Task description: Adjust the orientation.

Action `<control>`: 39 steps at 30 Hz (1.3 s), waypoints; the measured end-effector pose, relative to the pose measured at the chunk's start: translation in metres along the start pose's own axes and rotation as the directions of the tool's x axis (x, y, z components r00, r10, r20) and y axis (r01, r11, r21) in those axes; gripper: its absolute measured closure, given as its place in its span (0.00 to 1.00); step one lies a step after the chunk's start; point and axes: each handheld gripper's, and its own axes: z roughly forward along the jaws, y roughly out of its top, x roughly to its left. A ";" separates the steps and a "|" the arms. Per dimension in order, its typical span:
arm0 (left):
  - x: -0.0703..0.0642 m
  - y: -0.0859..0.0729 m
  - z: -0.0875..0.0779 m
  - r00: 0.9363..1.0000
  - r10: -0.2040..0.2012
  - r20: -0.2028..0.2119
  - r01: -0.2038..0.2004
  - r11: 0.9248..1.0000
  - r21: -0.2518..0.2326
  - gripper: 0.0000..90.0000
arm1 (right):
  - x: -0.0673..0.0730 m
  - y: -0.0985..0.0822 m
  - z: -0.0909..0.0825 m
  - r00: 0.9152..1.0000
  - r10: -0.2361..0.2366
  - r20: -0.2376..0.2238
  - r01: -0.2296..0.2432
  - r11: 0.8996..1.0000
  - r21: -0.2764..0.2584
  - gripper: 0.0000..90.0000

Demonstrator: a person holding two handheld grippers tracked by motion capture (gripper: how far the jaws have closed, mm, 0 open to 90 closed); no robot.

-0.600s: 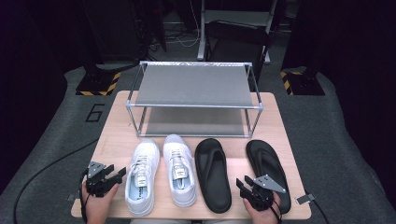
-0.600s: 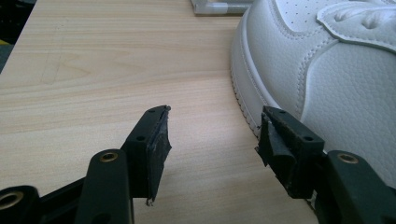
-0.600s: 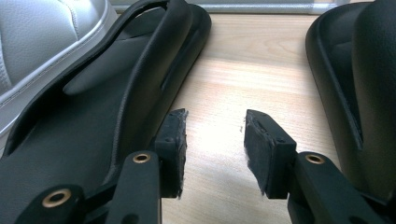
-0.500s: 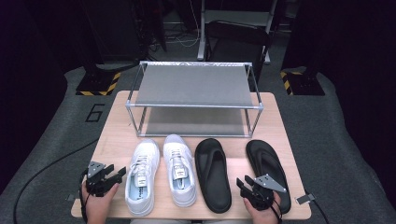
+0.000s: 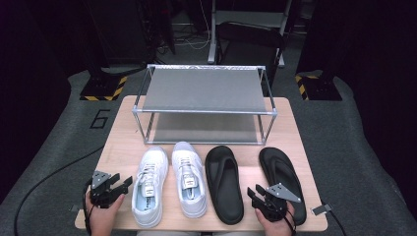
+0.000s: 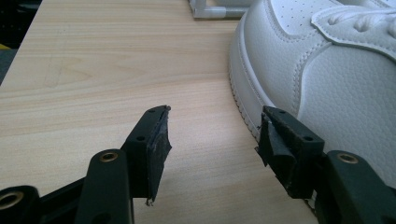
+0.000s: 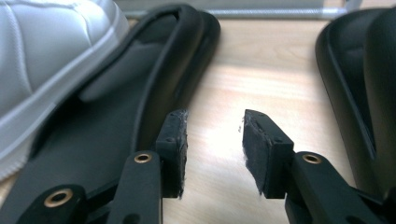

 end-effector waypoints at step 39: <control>0.003 -0.001 -0.003 1.000 -0.017 -0.024 0.017 1.000 -0.011 0.47 | 0.028 0.010 0.021 0.997 -0.035 -0.062 0.039 0.997 0.067 0.89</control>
